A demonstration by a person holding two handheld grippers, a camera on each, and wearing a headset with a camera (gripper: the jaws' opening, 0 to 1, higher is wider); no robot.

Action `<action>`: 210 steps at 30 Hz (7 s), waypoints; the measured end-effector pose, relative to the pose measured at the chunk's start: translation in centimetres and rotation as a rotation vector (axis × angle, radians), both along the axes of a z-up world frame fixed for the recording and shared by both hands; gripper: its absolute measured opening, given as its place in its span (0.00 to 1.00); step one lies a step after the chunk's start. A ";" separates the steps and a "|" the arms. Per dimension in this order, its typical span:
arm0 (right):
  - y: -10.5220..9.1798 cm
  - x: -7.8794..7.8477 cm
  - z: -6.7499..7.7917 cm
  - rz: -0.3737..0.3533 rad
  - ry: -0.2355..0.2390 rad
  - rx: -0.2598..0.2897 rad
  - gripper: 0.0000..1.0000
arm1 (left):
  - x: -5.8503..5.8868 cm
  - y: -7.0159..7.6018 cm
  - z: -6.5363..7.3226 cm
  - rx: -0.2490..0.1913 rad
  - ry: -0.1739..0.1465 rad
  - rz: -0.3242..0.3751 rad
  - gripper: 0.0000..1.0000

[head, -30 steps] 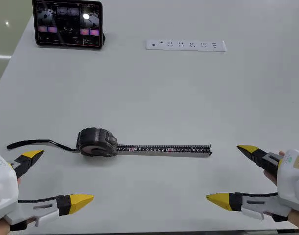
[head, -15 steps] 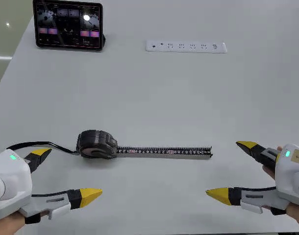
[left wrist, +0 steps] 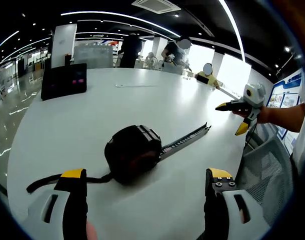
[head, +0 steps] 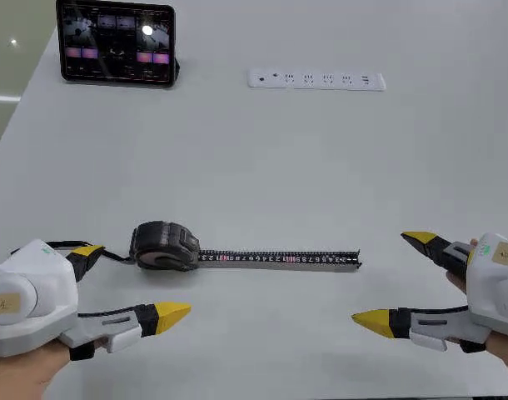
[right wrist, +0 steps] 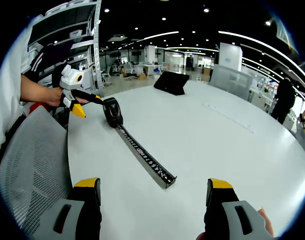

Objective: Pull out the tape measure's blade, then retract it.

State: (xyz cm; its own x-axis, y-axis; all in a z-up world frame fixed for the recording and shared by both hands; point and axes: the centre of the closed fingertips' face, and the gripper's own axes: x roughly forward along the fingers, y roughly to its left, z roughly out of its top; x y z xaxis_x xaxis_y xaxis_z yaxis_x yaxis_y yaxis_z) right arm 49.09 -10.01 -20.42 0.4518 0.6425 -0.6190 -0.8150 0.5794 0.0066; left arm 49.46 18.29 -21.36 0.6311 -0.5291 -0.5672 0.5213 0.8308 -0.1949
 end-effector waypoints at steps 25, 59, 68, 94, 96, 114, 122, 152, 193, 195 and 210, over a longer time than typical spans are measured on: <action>-0.1 1.3 -0.2 0.022 -0.002 -0.005 0.84 | 1.7 -2.9 -0.1 -0.114 0.025 0.045 0.93; 0.2 3.2 -1.3 0.138 0.035 -0.095 0.81 | 3.4 -2.7 -0.9 -0.074 0.014 0.200 0.86; 0.2 3.6 -1.9 0.157 0.056 -0.103 0.81 | 4.1 -2.5 -1.5 -0.047 0.015 0.242 0.86; 0.9 3.1 -3.6 0.249 0.116 -0.138 0.69 | 4.9 -1.8 -2.1 0.011 0.015 0.363 0.77; 0.9 3.1 -3.8 0.256 0.121 -0.141 0.68 | 5.0 -1.7 -2.1 0.009 0.017 0.372 0.75; 1.0 3.0 -4.5 0.287 0.141 -0.155 0.62 | 5.4 -0.8 -2.5 0.031 0.027 0.404 0.62; 1.1 3.0 -4.8 0.314 0.138 -0.168 0.55 | 5.5 -0.8 -2.7 0.032 0.036 0.403 0.62; 1.1 3.0 -5.6 0.468 0.084 -0.246 0.16 | 5.3 -0.7 -2.8 0.029 0.049 0.398 0.61; 0.9 3.4 -5.8 0.485 0.076 -0.266 0.11 | 5.4 -0.8 -2.7 -0.015 0.077 0.395 0.59; 0.9 3.4 -5.8 0.486 0.077 -0.266 0.11 | 5.4 -0.9 -2.7 -0.010 0.084 0.395 0.59; 1.8 3.6 -5.3 0.485 0.068 -0.242 0.10 | 5.2 -1.0 -2.7 -0.014 0.096 0.387 0.58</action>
